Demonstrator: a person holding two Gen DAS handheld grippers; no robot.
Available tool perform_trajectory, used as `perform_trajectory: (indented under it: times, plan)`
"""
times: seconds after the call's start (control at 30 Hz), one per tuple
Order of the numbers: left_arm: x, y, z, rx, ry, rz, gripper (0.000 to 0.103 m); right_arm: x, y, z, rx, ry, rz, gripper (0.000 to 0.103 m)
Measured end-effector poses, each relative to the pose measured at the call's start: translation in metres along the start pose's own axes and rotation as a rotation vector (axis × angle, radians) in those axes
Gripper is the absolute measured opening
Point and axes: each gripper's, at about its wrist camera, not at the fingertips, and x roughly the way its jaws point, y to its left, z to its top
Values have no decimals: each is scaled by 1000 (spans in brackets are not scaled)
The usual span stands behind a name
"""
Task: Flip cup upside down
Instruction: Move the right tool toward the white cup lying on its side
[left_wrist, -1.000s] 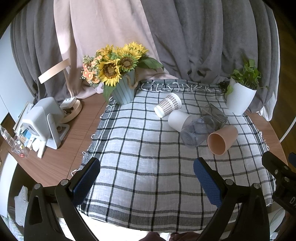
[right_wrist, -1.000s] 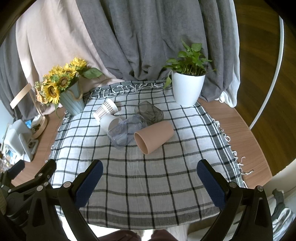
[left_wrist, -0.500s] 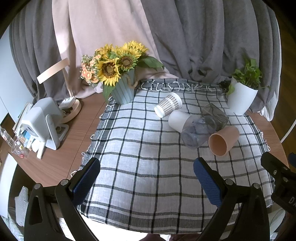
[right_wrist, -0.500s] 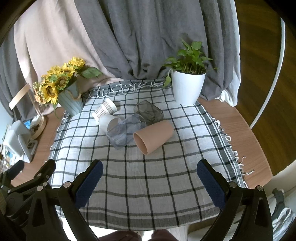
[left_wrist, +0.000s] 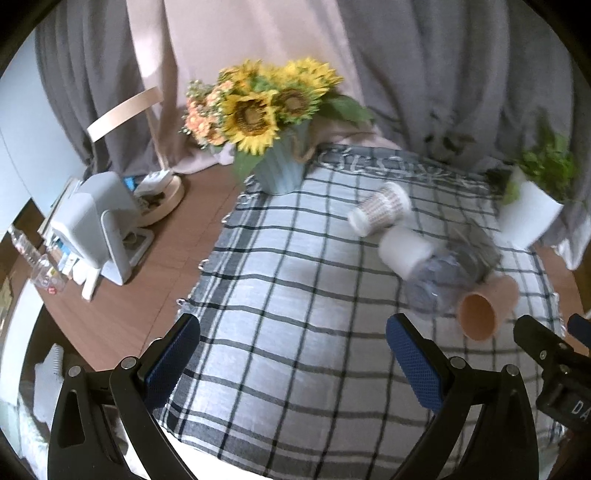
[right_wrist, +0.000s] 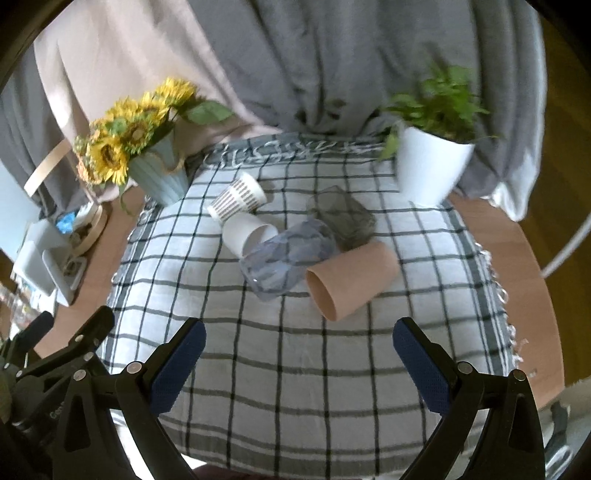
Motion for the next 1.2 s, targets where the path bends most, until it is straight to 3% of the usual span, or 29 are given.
perform_trajectory:
  times: [0.73, 0.9, 1.2]
  plan:
    - [100, 18, 39, -278, 209, 98, 103, 131, 68, 110, -365, 286, 101, 101]
    - [122, 17, 41, -303, 257, 118, 103, 165, 84, 124, -460, 387, 126, 98]
    - [156, 6, 47, -279, 317, 146, 103, 222, 95, 127, -519, 536, 136, 91]
